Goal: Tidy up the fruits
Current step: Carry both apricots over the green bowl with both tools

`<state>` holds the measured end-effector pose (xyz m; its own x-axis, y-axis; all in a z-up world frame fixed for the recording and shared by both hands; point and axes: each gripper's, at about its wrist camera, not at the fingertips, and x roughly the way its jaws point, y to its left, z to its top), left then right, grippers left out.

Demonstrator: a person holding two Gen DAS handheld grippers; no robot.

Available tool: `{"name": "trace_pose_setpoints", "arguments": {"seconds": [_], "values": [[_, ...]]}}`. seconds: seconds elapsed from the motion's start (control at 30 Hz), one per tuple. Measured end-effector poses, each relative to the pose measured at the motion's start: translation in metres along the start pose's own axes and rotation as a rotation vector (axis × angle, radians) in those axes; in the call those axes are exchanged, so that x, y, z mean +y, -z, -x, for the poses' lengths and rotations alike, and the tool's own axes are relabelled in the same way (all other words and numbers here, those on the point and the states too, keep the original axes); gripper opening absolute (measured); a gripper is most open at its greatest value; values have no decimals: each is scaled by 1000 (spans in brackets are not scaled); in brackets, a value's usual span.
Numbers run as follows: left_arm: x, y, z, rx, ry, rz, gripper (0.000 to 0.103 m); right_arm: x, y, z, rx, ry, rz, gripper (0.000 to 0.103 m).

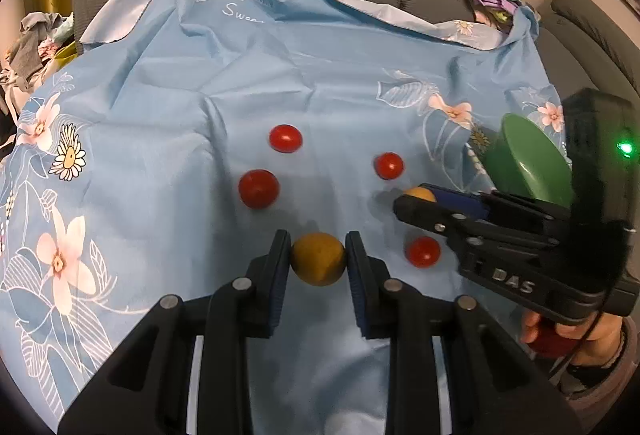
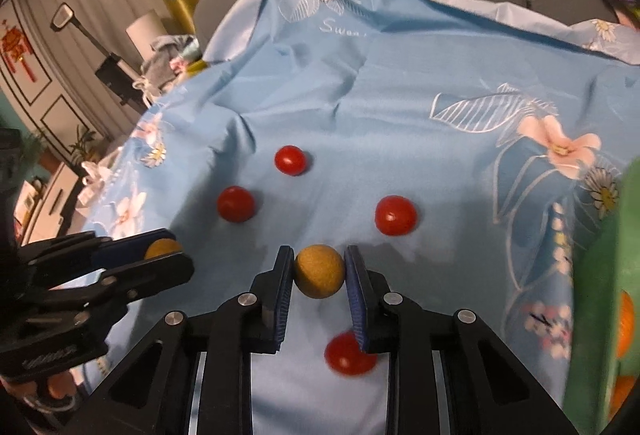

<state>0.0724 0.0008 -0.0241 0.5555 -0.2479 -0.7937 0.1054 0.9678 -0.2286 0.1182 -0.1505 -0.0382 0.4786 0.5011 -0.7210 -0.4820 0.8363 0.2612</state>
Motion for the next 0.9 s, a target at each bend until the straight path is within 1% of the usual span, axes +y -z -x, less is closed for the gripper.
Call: {"name": "trace_pose_setpoints", "arguments": {"seconds": [0.13,0.53,0.9], "values": [[-11,5,6,-1,9,-12,28,-1,11,21,-26,-9,-3,28],[-45,14,28,-21,37,-59,28,-1,36,63,-72,-25,-22,28],[-71,19,41,-31,55,-103,28,-3,47,93,-123,-27,-31,28]]}}
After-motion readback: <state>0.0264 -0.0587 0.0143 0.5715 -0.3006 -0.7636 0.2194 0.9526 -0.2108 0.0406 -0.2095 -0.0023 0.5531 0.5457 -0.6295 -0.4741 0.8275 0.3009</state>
